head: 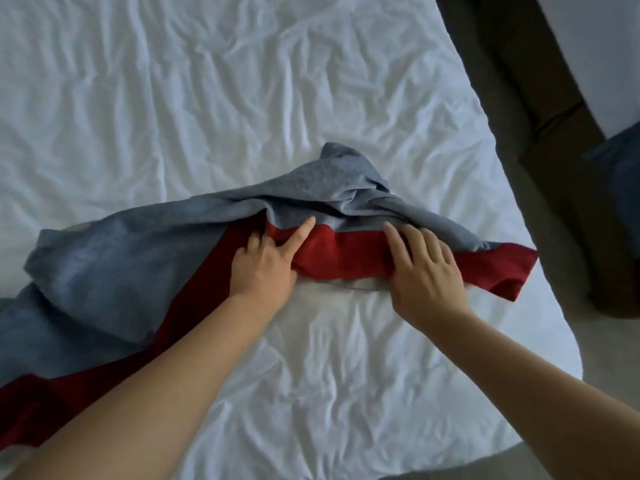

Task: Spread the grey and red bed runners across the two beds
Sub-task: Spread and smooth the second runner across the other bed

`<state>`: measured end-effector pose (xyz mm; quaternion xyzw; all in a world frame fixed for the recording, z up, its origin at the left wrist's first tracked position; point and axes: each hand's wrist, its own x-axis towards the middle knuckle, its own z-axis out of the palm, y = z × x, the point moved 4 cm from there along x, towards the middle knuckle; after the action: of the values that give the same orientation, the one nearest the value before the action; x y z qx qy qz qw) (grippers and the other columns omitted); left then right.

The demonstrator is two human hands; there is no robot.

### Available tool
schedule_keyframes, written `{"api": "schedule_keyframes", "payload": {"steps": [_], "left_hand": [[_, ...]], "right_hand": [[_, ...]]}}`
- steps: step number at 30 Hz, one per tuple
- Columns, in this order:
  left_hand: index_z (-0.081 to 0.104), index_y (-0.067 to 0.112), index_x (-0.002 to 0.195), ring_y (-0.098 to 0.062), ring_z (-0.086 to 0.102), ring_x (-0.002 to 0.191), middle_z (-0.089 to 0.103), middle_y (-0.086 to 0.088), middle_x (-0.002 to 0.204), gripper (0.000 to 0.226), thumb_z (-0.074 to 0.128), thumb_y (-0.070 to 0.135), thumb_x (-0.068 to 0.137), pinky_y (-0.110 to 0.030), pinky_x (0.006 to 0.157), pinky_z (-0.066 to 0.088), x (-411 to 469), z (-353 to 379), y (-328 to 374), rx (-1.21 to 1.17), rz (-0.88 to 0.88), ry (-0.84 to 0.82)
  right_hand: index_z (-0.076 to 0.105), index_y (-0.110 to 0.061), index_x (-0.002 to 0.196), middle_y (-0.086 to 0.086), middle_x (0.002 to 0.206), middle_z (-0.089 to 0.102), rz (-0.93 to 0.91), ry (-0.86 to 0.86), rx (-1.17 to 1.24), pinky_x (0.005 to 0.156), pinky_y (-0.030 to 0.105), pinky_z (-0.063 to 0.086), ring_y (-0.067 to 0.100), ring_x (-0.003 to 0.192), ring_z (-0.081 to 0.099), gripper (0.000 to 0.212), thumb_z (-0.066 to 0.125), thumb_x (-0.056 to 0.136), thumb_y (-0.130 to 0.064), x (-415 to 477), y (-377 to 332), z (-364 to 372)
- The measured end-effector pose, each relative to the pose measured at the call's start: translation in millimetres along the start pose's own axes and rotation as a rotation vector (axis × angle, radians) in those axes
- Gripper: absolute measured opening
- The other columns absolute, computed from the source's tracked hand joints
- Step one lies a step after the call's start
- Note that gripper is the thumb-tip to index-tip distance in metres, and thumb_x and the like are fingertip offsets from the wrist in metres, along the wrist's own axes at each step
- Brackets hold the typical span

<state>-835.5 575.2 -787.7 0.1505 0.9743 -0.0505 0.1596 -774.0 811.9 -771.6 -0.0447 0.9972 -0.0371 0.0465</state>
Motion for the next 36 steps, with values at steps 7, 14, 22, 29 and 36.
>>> {"api": "schedule_keyframes", "payload": {"steps": [7,14,22,29,36], "left_hand": [[0.058,0.031,0.138,-0.035,0.065,0.071,0.069,-0.016,0.080,0.058,0.048,0.043,0.082,-0.040,0.064,0.049,-51.7,-7.2,23.2,-0.079,0.132,0.106],[-0.013,0.036,0.156,-0.032,0.068,0.075,0.071,-0.010,0.093,0.087,0.046,0.051,0.094,-0.036,0.061,0.038,-111.0,44.1,36.8,-0.176,0.232,-0.229],[-0.034,0.054,0.143,-0.020,0.044,0.055,0.062,-0.008,0.076,0.098,0.049,0.056,0.091,-0.032,0.058,0.038,-182.1,58.8,41.8,-0.483,0.494,-0.597],[0.073,0.017,0.103,-0.018,0.065,0.083,0.070,0.004,0.086,0.013,0.064,0.019,0.095,-0.039,0.075,0.053,-145.4,13.1,-72.6,-0.734,0.258,0.366],[0.074,0.014,0.104,-0.026,0.066,0.094,0.070,-0.003,0.103,0.019,0.060,0.013,0.091,-0.049,0.082,0.051,-158.4,23.4,-261.2,-0.556,-0.275,0.564]], "right_hand": [[0.069,-0.010,0.096,0.005,0.098,0.066,-0.247,0.081,0.287,0.096,0.039,0.046,0.032,0.108,0.058,0.016,0.060,0.086,-0.019,1.0,-56.5,13.6],[0.064,-0.024,0.094,0.000,0.080,0.069,-0.351,-0.515,0.145,0.060,0.031,0.042,0.029,0.074,0.066,0.017,0.054,0.081,-0.028,-51.6,-63.5,24.5],[0.053,-0.023,0.076,-0.006,0.078,0.054,-0.216,-1.072,-0.312,0.073,0.031,0.044,0.022,0.086,0.060,0.025,0.042,0.086,-0.043,-50.5,-70.4,7.9],[0.054,-0.027,0.114,-0.001,0.104,0.064,-0.327,-0.446,0.131,0.065,0.033,0.037,0.027,0.094,0.063,0.024,0.049,0.092,-0.035,9.4,-203.2,-36.8],[0.056,-0.027,0.126,0.002,0.116,0.059,-0.545,-0.271,0.177,0.073,0.036,0.044,0.028,0.107,0.058,0.033,0.049,0.094,-0.028,58.8,-358.9,-36.4]]}}
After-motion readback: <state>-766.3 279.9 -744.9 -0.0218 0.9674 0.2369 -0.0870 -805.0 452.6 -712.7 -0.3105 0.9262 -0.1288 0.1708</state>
